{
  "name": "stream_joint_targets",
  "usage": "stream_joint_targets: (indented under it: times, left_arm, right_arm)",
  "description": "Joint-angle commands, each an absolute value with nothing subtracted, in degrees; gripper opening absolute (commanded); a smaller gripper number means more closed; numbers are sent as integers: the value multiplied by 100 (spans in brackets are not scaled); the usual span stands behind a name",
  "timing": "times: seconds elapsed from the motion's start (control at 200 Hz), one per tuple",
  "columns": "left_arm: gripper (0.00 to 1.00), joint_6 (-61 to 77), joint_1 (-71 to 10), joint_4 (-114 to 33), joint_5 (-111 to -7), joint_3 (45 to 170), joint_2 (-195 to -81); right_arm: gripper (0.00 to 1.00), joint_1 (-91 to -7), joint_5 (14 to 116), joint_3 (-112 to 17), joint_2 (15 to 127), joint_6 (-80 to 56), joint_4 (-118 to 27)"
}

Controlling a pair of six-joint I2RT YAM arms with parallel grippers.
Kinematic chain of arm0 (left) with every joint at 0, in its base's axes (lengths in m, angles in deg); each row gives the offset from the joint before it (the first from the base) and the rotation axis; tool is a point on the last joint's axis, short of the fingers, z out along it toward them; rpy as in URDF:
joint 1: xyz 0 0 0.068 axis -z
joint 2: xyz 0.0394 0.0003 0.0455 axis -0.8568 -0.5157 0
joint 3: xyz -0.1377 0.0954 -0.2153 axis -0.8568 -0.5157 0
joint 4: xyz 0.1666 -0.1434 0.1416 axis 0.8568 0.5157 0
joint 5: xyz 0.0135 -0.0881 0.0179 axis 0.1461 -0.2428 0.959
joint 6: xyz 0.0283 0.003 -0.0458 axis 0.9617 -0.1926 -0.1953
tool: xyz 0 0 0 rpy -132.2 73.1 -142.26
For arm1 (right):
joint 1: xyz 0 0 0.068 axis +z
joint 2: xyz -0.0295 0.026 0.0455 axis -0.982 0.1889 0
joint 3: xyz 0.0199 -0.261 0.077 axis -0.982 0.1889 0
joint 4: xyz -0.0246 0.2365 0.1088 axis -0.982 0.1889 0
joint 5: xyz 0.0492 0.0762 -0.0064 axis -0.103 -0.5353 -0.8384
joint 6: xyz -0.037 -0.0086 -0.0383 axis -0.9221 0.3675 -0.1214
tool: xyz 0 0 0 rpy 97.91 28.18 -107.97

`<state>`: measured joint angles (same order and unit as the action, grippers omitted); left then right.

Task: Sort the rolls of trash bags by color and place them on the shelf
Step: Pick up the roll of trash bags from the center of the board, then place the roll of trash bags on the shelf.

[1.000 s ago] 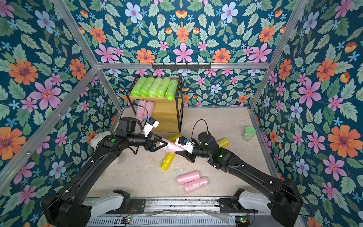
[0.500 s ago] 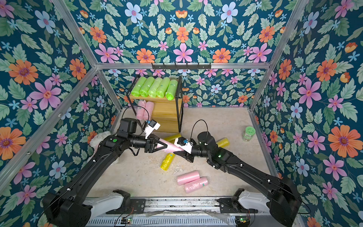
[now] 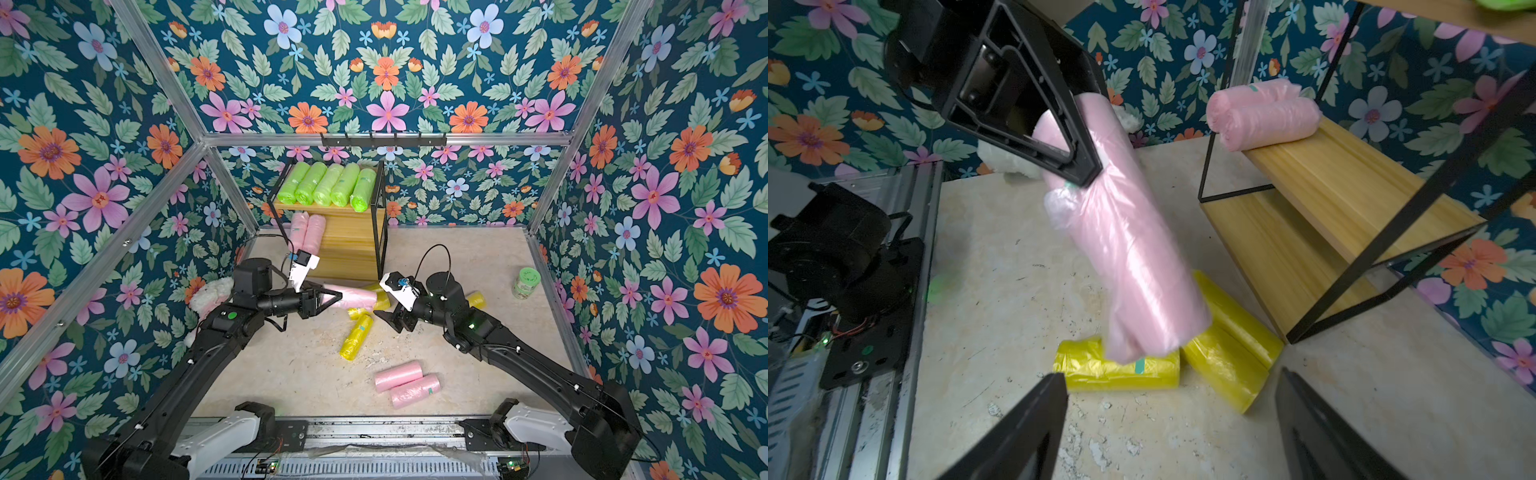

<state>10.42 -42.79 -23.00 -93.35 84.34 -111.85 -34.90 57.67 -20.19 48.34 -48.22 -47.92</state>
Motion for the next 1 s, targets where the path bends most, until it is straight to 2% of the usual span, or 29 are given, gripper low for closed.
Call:
stream_joint_targets:
  times: [0.0,0.18,0.6,0.995]
  left_arm:
    - [12,-288,-4298,-4224,-7670,8014,-10875]
    - [11,-1178,-4240,-5993,-6278,7349,-10808]
    - [10,-258,-3323,-7259,-3513,7414,-11877]
    - [12,1147,-3009,-8311,-2596,7713,-13200]
  right_arm:
    - [84,-3555,5909,-1819,4667,-4451,-5191]
    - [84,-3575,5973,-1709,4675,-4288,-5379]
    - [84,-3575,5947,-1660,4734,-4190,-5507]
    - [84,-3572,5959,-1666,4759,-4200,-5400]
